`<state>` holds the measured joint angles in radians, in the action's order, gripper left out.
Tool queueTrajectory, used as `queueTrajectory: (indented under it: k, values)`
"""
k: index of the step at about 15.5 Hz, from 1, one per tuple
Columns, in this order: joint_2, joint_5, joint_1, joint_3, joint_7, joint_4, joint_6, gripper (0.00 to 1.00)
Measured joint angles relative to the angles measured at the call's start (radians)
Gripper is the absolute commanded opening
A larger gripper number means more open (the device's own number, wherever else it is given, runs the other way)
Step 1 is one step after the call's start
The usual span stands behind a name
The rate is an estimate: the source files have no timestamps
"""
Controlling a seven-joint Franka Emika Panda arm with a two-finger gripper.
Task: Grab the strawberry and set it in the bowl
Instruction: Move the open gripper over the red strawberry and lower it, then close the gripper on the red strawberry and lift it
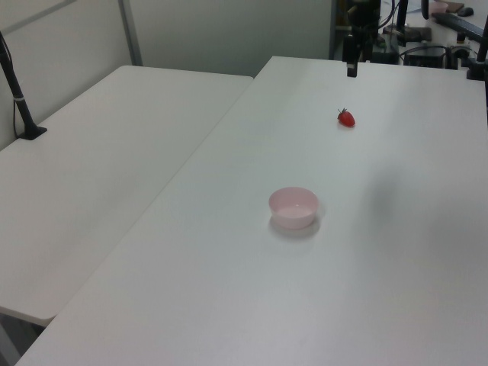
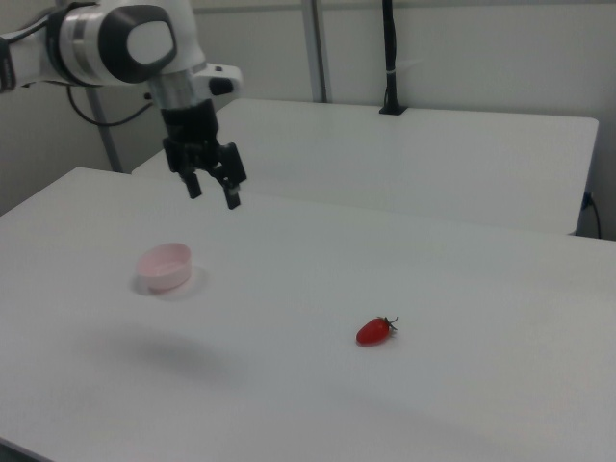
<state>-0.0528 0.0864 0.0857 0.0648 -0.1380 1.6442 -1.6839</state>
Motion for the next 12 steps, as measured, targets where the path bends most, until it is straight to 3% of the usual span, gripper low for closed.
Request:
queueTrajectory:
  k: [4, 12]
  values:
    - [-0.061, 0.0, 0.137, -0.003, 0.003, 0.012, -0.12, 1.0]
    - [-0.336, 0.0, 0.307, -0.005, -0.017, 0.01, -0.449, 0.91]
